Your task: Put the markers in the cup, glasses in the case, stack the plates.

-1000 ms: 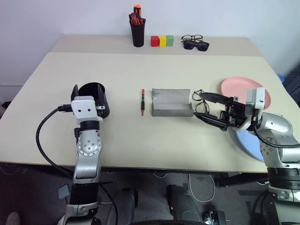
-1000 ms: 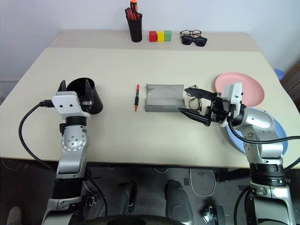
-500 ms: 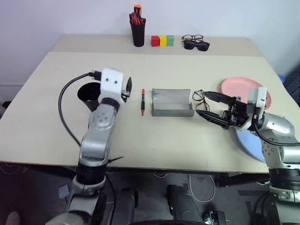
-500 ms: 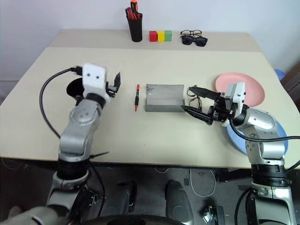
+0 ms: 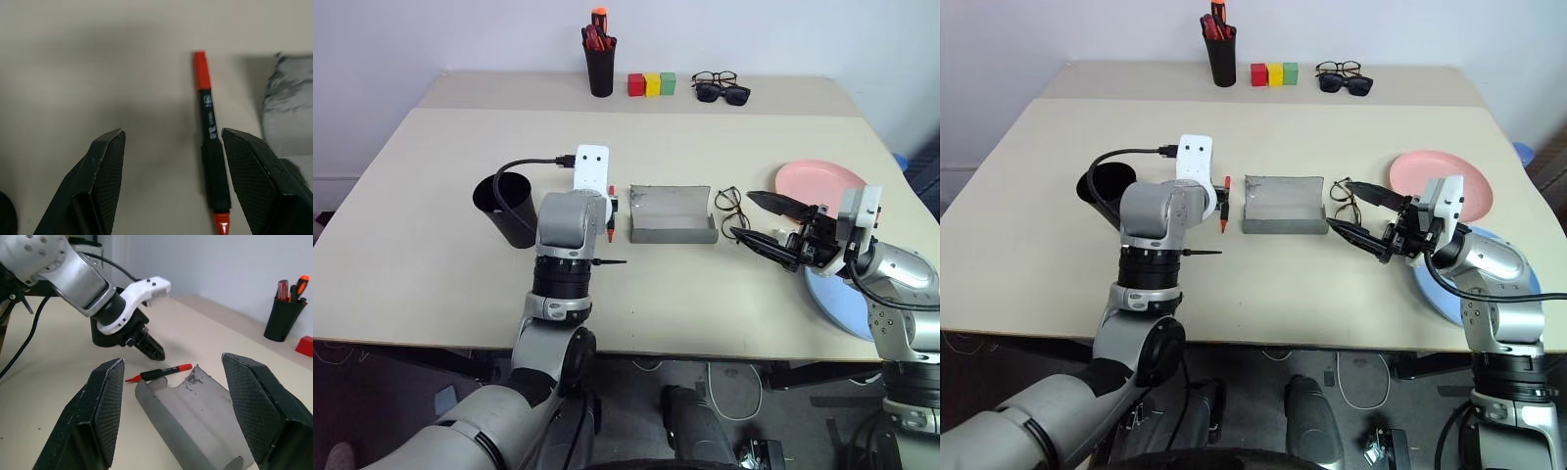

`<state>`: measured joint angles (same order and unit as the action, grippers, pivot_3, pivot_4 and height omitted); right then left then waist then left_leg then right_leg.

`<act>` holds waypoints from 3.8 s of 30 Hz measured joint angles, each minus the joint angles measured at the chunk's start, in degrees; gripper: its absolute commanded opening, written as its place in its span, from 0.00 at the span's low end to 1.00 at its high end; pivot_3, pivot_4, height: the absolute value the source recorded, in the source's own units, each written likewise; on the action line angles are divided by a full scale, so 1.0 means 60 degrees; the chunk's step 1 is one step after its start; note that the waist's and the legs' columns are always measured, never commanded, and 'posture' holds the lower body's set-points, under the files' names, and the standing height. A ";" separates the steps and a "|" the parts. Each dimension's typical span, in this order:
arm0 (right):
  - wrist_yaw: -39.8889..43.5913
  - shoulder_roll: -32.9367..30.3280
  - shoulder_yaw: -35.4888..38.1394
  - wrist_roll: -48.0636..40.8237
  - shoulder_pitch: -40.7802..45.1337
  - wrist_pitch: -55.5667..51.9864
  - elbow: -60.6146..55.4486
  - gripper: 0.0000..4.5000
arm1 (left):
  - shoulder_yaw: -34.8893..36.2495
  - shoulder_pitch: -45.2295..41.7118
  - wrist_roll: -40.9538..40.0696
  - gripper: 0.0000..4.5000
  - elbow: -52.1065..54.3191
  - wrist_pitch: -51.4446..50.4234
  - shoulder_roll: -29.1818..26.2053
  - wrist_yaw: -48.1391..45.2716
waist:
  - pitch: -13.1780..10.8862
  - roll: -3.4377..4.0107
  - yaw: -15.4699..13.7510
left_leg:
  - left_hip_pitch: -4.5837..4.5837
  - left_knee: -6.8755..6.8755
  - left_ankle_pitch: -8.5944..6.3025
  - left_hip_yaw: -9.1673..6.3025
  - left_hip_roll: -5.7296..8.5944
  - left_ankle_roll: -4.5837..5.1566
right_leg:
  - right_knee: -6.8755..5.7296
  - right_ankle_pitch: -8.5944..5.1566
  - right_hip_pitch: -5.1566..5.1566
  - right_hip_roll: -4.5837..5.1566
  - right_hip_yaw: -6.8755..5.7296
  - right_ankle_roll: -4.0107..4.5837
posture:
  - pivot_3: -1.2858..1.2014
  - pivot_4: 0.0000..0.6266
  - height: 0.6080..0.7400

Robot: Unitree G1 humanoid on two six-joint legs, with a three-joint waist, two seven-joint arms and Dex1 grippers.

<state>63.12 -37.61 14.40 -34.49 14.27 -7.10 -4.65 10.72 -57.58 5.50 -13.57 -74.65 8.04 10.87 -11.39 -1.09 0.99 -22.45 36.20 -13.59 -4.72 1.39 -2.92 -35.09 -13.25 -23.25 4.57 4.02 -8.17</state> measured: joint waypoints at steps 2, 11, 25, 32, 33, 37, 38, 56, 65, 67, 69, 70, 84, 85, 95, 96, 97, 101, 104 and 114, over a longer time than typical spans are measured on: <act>-0.0052 -0.0002 0.0010 -0.0001 -0.0071 -0.0002 -0.0045 0.72 | 0.0178 -0.0248 -0.0043 0.70 -0.0544 0.0106 0.0004 0.0134 | 0.0000 0.0000 -0.0006 | 0.0000 0.0000 0.0000 0.0001 0.0000 -0.0001 | 0.0001 0.0000 0.0000 0.0000 0.0000 -0.0001 | 0.52 0.24 1.00; -0.0227 -0.0005 0.0084 -0.0012 -0.0286 -0.0002 -0.0376 0.72 | 0.0795 -0.1058 -0.0595 0.65 -0.3134 0.1414 0.0294 0.0789 | -0.0002 -0.0003 -0.0026 | -0.0003 0.0000 0.0000 0.0001 0.0002 -0.0002 | 0.0004 -0.0002 -0.0001 0.0002 0.0000 -0.0005 | 0.52 0.24 1.00; -0.0372 -0.0125 0.0291 -0.0029 -0.0500 -0.0089 -0.0533 0.72 | 0.1286 -0.1870 -0.1246 0.01 -0.4880 0.2522 0.0166 0.1841 | -0.0003 -0.0005 0.0010 | 0.0001 0.0002 0.0003 0.0004 0.0004 -0.0007 | 0.0003 0.0001 0.0002 0.0004 0.0001 -0.0018 | 0.52 0.24 1.00; -0.0435 -0.0117 0.0264 -0.0023 -0.0268 -0.0087 -0.0438 0.72 | -0.1155 0.0133 -0.0882 0.01 -0.1344 0.3730 -0.0418 0.0298 | -0.0004 -0.0001 0.0022 | -0.0010 -0.0024 0.0005 0.0007 0.0003 -0.0013 | 0.0003 0.0025 -0.0020 0.0008 0.0008 0.0024 | 0.52 0.24 1.00; -0.0439 -0.0115 0.0270 -0.0024 -0.0204 -0.0086 -0.0380 0.72 | -0.1731 0.0596 -0.0684 0.01 -0.0424 0.4238 -0.0677 0.0023 | -0.0004 0.0000 0.0004 | -0.0009 -0.0026 0.0007 0.0005 0.0002 -0.0016 | -0.0003 0.0026 -0.0024 0.0008 0.0008 0.0027 | 0.52 0.24 1.00; -0.0425 -0.0056 0.0208 -0.0023 0.0085 -0.0084 -0.0122 0.72 | -0.2871 0.2138 0.0173 0.01 0.2456 0.7121 -0.1778 -0.0428 | 0.0001 0.0008 -0.0047 | -0.0007 -0.0017 0.0012 0.0007 0.0001 -0.0023 | -0.0001 0.0030 -0.0018 0.0008 0.0009 0.0034 | 0.52 0.24 1.00; -0.0416 -0.0012 0.0187 -0.0022 0.0117 -0.0080 -0.0089 0.72 | -0.2850 0.2432 0.0259 0.01 0.2905 0.7698 -0.1888 -0.0427 | 0.0001 0.0007 -0.0052 | -0.0004 -0.0008 0.0011 0.0007 0.0001 -0.0023 | 0.0001 0.0030 -0.0008 0.0009 0.0010 0.0034 | 0.52 0.24 1.00; 0.0054 0.0411 -0.0439 0.0112 0.0866 0.0215 0.0874 0.72 | -0.1245 0.5669 0.1199 0.01 0.3313 1.3307 -0.3326 0.0437 | 0.0004 0.0007 -0.0052 | 0.0002 0.0008 0.0013 0.0006 0.0002 -0.0017 | 0.0000 0.0038 0.0007 0.0010 0.0007 0.0044 | 0.52 0.24 1.00; 0.0089 0.0400 -0.0419 0.0113 0.0885 0.0228 0.0883 0.72 | -0.1196 0.6088 0.1262 0.01 0.2822 1.3822 -0.3173 0.0525 | 0.0004 0.0008 -0.0039 | 0.0007 0.0006 0.0013 0.0004 0.0000 -0.0017 | -0.0005 0.0038 0.0006 0.0008 0.0005 0.0044 | 0.52 0.24 1.00; 0.0089 0.0394 -0.0393 0.0114 0.0879 0.0229 0.0883 0.72 | -0.1195 0.6191 0.1262 0.01 0.2769 1.3835 -0.3170 0.0521 | 0.0004 0.0008 -0.0033 | 0.0007 0.0005 0.0012 0.0005 0.0000 -0.0017 | -0.0005 0.0038 0.0006 0.0008 0.0005 0.0044 | 0.52 0.24 1.00; 0.0089 0.0391 -0.0372 0.0114 0.0879 0.0232 0.0883 0.72 | -0.1187 0.6238 0.1262 0.01 0.2761 1.3847 -0.3170 0.0521 | 0.0004 0.0008 -0.0036 | 0.0007 0.0006 0.0013 0.0005 0.0000 -0.0017 | -0.0005 0.0038 0.0006 0.0008 0.0005 0.0044 | 0.52 0.24 1.00; 0.0089 0.0390 -0.0370 0.0114 0.0878 0.0232 0.0883 0.72 | -0.1182 0.6277 0.1262 0.01 0.2761 1.3860 -0.3170 0.0520 | 0.0004 0.0008 -0.0033 | 0.0007 0.0006 0.0012 0.0005 0.0000 -0.0017 | -0.0005 0.0038 0.0006 0.0008 0.0005 0.0044 | 0.52 0.24 1.00; 0.0103 0.0261 -0.0352 0.0111 0.0846 0.0231 0.0882 0.72 | -0.1193 0.7147 0.0899 0.61 0.3162 1.4201 -0.3015 -0.0113 | 0.0005 0.0009 -0.0040 | 0.0003 0.0009 0.0012 0.0006 -0.0001 -0.0017 | -0.0004 0.0038 0.0006 0.0010 0.0005 0.0046 | 0.52 0.24 1.00; 0.0104 0.0261 -0.0352 0.0110 0.0845 0.0231 0.0882 0.72 | -0.1223 0.7136 0.0836 0.61 0.3321 1.4131 -0.2934 -0.0172 | 0.0005 0.0009 -0.0040 | 0.0004 0.0009 0.0012 0.0006 -0.0001 -0.0017 | -0.0003 0.0037 0.0007 0.0010 0.0005 0.0046 | 0.52 0.24 1.00; -0.0326 -0.0326 0.0049 0.0104 -0.0519 -0.0433 0.0312 0.72 | -0.2934 0.4299 -0.2207 0.61 0.5121 0.7541 -0.4057 -0.5766 | 0.0005 0.0009 0.0023 | 0.0004 -0.0001 0.0004 0.0007 -0.0001 -0.0003 | -0.0001 0.0027 0.0005 0.0006 0.0004 0.0036 | 0.52 0.24 1.00; -0.0362 -0.0419 0.0172 0.0102 -0.0909 -0.0525 0.0101 0.72 | -0.3141 0.3986 -0.2692 0.61 0.5110 0.6916 -0.4239 -0.6424 | 0.0006 0.0012 0.0037 | 0.0008 -0.0010 0.0003 0.0004 -0.0002 -0.0001 | -0.0008 0.0024 0.0003 0.0003 0.0003 0.0037 | 0.52 0.24 1.00; -0.0392 -0.0516 0.0302 0.0100 -0.1283 -0.0643 -0.0074 0.72 | -0.3386 0.3707 -0.3043 0.61 0.5061 0.6426 -0.4502 -0.7081 | 0.0005 0.0013 0.0040 | 0.0008 -0.0012 0.0002 0.0004 -0.0007 0.0000 | -0.0017 0.0020 -0.0005 -0.0004 0.0003 0.0043 | 0.52 0.24 1.00; -0.0584 -0.0687 0.0937 -0.0102 -0.2661 -0.1141 -0.0766 0.72 | -0.4746 0.2645 -0.3253 0.61 0.3841 0.5964 -0.5440 -0.9312 | 0.0009 0.0019 0.0029 | 0.0013 0.0004 0.0003 0.0004 -0.0010 0.0000 | -0.0020 -0.0002 0.0004 -0.0012 0.0004 0.0080 | 0.52 0.24 1.00; -0.0966 -0.0624 0.1606 -0.0142 -0.3448 -0.1190 -0.1333 0.72 | -0.5822 0.1952 -0.2642 0.61 0.1669 0.7157 -0.5498 -1.0685 | 0.0003 0.0009 0.0056 | 0.0005 0.0030 0.0003 0.0024 -0.0013 0.0000 | -0.0003 -0.0008 0.0005 -0.0006 0.0014 0.0074 | 0.52 0.24 1.00; -0.2267 0.0243 0.2324 -0.0223 -0.5007 -0.1158 -0.3286 0.72 | -0.6524 -0.1229 -0.0796 0.61 -0.5159 1.0975 -0.4174 -1.2604 | -0.0003 -0.0002 -0.0038 | -0.0025 -0.0001 -0.0011 0.0016 -0.0004 0.0022 | 0.0016 -0.0002 -0.0017 0.0006 0.0009 0.0058 | 0.52 0.24 1.00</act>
<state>49.52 -36.16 28.35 -35.83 -15.77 -14.05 -24.36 -28.42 -64.95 0.72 -44.53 -8.80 -17.00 -64.75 -11.40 -1.11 0.76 -22.61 36.19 -13.65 -4.62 1.36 -2.79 -34.99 -13.27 -23.35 4.60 4.07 -7.82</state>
